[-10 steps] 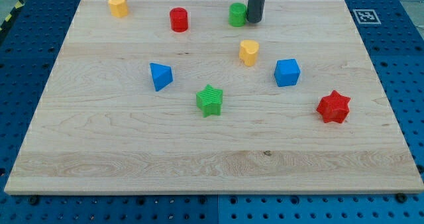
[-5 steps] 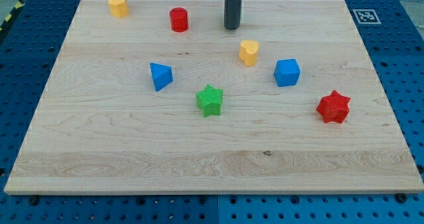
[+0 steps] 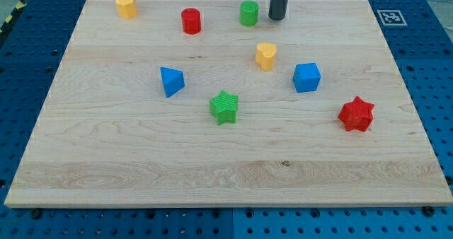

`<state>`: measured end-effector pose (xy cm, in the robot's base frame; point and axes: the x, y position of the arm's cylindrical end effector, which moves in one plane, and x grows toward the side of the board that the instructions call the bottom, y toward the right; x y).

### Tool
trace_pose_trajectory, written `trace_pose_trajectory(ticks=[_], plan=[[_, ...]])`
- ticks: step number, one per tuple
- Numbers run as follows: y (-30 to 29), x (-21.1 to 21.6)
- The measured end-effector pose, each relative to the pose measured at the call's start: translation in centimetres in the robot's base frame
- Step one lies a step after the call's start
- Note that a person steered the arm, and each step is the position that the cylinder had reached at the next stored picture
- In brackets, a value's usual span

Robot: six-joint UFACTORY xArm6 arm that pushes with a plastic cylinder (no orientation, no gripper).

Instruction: Place the green circle diagonally to red circle

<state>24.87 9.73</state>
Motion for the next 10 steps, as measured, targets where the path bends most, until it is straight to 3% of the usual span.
trace_pose_trajectory(ticks=[5,7,10], plan=[[-3.6,0.9],[-5.0,-1.3],[-5.6,-1.3]])
